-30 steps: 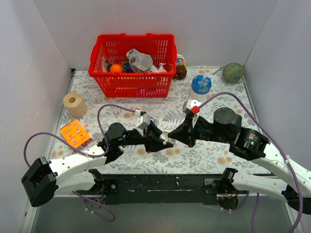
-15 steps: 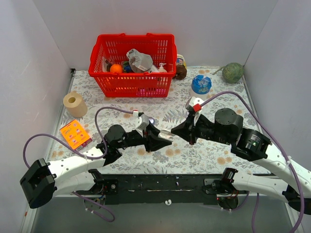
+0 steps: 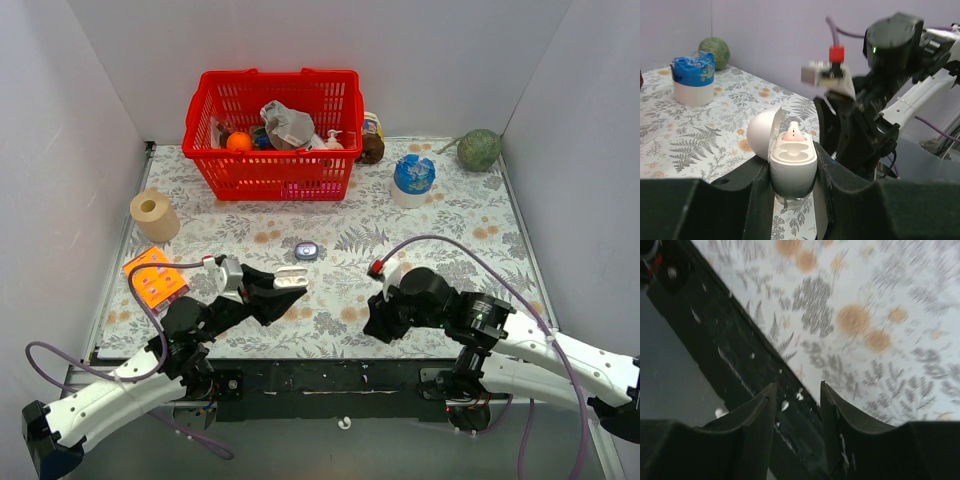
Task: Insert the wireless bluetooth earbuds into the charging case
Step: Pick up the earbud from the corner of the board.
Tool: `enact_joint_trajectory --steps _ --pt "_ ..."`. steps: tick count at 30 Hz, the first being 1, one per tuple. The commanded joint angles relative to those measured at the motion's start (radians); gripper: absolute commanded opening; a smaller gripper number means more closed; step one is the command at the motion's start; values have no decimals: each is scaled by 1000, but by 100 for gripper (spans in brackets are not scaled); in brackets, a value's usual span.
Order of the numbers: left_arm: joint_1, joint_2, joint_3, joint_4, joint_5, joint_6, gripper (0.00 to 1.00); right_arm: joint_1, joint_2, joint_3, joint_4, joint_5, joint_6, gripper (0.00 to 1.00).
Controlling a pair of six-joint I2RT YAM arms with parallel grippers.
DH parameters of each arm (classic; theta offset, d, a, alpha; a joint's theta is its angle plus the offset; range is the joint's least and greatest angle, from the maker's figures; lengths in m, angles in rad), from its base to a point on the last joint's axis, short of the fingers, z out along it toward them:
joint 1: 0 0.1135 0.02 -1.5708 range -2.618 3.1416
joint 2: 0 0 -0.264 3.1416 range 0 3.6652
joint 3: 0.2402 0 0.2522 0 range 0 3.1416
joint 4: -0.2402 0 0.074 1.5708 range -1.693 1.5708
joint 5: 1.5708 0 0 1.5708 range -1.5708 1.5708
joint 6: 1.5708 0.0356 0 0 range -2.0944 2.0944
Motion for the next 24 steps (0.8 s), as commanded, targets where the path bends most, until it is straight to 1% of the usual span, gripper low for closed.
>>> enact_joint_trajectory --steps 1,2,4,5,6,7,8,9,10,11,13,18,20,24 --pt "-2 -127 -27 -151 -81 -14 0 119 -2 -88 28 -119 110 50" --pt "-3 -141 -25 -155 -80 -19 0 203 6 -88 31 -102 131 51" --pt "-3 -161 -16 -162 -83 -24 0 293 71 -56 3 -39 143 52" --pt "-3 -161 -4 -164 -80 -24 0 410 99 -38 -11 -1 145 52" --pt "-2 -161 2 -167 -77 -24 0 481 128 -22 -23 105 143 52" --pt "-2 -160 7 -173 -72 -28 0 555 189 8 -47 154 145 52" --pt "-3 -160 12 -178 -66 -31 0 669 220 19 -52 182 142 52" --pt "-2 -160 18 -179 -64 -33 0 708 254 30 -55 197 128 52" --pt "-2 -167 21 -187 -64 -36 0 741 321 39 -61 211 131 52" --pt "-3 -172 22 -191 -64 -36 0 788 346 42 -57 218 125 52" --pt "-2 -186 27 -208 -70 -33 0 824 400 38 -41 234 114 51" --pt "-2 -242 33 -242 -104 -31 0 894 430 29 28 309 90 49" --pt "-3 -249 33 -251 -115 -30 0 920 458 30 49 339 64 48" --pt "-2 -238 39 -257 -130 -21 0 942 486 21 146 386 -1 44"
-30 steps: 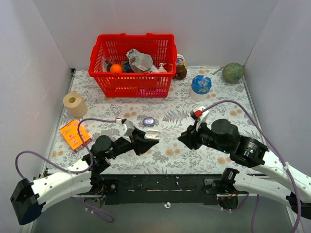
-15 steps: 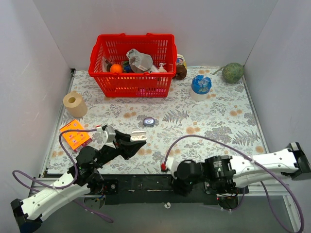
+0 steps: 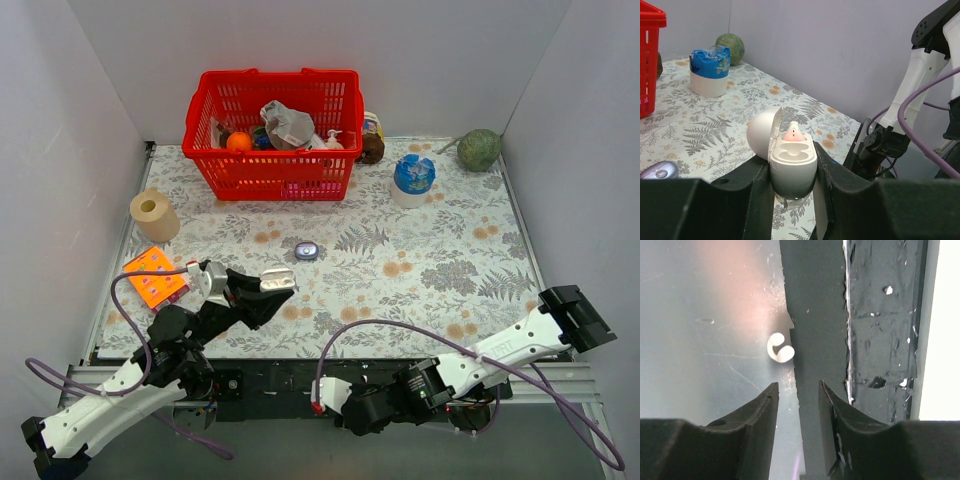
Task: Insert the wireless bluetooth earbuds into the charging case
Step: Pick up the earbud from the corner of the board.
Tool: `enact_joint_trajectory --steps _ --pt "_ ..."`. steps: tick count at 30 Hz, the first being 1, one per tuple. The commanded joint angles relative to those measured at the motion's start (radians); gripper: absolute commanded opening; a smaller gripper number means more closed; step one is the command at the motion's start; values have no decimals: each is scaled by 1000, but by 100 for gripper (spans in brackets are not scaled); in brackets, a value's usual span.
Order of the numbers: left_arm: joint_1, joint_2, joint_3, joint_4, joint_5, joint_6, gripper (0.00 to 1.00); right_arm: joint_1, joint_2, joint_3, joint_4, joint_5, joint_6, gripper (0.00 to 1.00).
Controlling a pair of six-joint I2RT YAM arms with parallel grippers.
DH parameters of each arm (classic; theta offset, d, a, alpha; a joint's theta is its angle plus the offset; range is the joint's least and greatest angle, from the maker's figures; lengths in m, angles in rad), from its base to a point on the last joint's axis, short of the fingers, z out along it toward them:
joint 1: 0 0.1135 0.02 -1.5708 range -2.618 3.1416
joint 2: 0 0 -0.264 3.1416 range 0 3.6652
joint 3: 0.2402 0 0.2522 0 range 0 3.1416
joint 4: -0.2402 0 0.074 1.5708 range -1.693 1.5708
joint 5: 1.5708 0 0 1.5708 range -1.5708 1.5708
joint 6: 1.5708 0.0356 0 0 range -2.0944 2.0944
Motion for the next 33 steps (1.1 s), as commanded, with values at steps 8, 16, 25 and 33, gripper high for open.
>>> enact_joint_trajectory --steps 8,16,25,33 --pt "-2 30 54 -30 -34 17 0 26 50 -37 263 37 -131 42" --pt "-2 38 48 -29 -31 6 0 35 44 -76 283 -17 -140 36" --pt "-3 35 37 -29 -20 -17 0 76 71 -79 292 -17 -136 36" --pt "-3 38 33 -27 -14 -29 0 92 105 -88 305 -6 -117 34"
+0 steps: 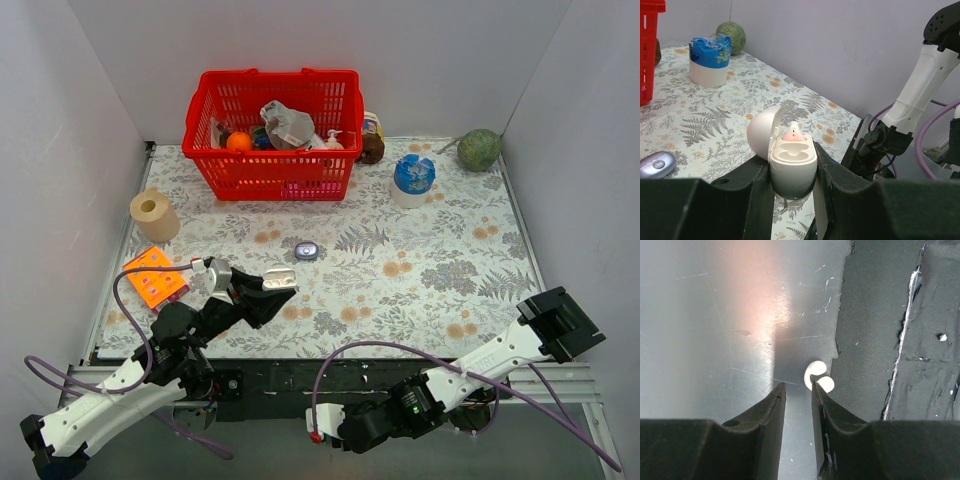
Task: Insert the wireless bluetooth earbuds into the charging case
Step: Pick up the earbud from the corner of the board.
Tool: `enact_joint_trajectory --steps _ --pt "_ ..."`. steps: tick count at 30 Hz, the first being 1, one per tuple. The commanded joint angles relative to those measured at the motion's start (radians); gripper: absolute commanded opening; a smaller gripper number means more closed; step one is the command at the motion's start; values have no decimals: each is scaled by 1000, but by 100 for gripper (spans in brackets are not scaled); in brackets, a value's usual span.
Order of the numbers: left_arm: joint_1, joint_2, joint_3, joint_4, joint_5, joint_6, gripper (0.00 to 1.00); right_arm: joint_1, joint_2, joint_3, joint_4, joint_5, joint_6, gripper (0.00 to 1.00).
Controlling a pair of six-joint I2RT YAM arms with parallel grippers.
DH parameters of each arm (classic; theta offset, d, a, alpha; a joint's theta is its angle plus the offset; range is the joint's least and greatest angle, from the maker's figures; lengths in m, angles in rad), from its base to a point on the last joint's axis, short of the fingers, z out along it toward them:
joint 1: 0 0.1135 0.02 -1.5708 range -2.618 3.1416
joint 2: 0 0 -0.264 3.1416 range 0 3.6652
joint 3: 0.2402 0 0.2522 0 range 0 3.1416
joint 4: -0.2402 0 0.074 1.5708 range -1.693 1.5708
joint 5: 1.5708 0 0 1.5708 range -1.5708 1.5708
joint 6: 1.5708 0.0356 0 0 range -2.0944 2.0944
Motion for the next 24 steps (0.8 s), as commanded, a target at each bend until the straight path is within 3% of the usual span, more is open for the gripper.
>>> enact_joint_trajectory --steps 1,24 --pt "-2 5 16 0 2 -8 0 7 6 -16 37 21 9 34" --pt "-3 40 3 31 17 -23 0 -20 67 -20 34 -21 21 35"
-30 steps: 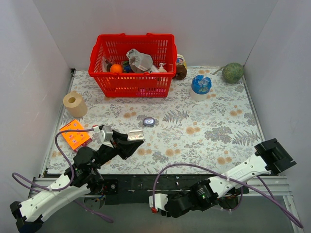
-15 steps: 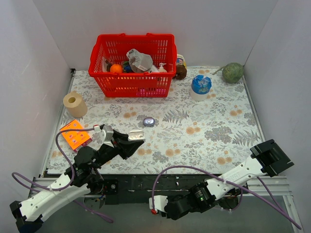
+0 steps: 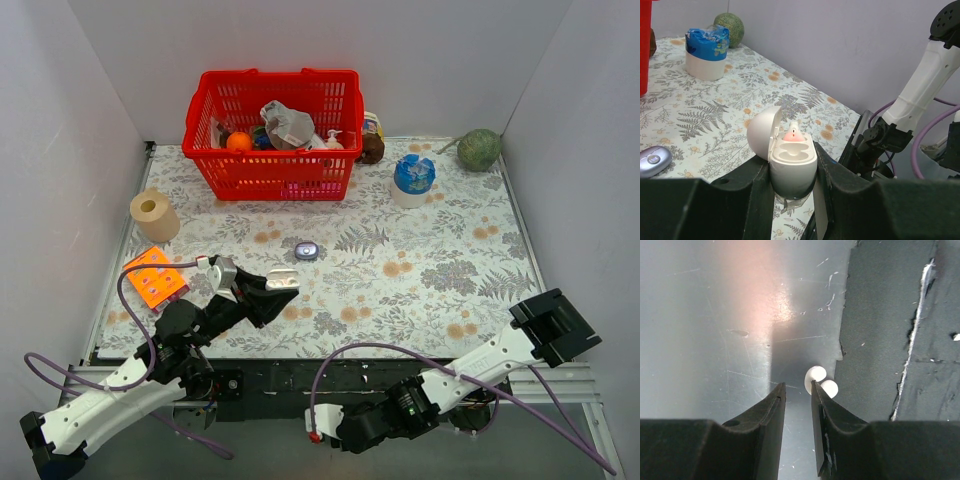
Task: Insert the wireless bluetooth earbuds into the charging case
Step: Pick up the earbud from the corner of the board.
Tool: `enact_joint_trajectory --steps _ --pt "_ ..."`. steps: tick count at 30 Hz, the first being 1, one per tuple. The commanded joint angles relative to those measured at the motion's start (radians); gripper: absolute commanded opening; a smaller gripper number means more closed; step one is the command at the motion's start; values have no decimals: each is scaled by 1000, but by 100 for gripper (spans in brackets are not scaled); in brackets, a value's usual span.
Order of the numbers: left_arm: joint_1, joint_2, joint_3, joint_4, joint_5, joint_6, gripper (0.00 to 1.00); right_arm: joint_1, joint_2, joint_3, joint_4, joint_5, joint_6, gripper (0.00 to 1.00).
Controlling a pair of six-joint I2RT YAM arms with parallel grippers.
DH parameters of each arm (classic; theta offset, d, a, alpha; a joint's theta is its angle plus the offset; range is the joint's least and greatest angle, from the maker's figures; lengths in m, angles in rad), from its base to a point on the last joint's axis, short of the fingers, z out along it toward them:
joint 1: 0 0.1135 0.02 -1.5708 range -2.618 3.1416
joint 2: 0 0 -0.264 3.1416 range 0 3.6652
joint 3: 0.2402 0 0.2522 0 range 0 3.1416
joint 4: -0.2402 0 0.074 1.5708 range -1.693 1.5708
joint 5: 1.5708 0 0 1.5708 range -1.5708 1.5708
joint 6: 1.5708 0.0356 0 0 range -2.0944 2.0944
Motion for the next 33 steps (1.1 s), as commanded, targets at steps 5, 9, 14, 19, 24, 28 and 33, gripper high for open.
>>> enact_joint_trajectory --steps 5,9,14,19,24,28,33 --pt "-3 -5 -2 25 8 -6 0 -18 42 12 -22 3 19 36" --pt "-3 0 -5 29 11 -4 0 -30 60 25 -45 22 21 36" --pt "-2 -5 -8 29 11 -6 0 -37 80 39 -62 43 36 40" --pt "-3 -9 -13 29 11 -9 0 -47 74 48 -83 82 47 43" --pt "-3 -8 -13 31 10 -9 0 -60 68 52 -108 129 68 44" --pt "-2 -8 -13 32 11 -9 0 -67 66 53 -126 149 79 43" --pt "-2 -6 -13 32 10 -12 0 -72 72 62 -146 178 90 42"
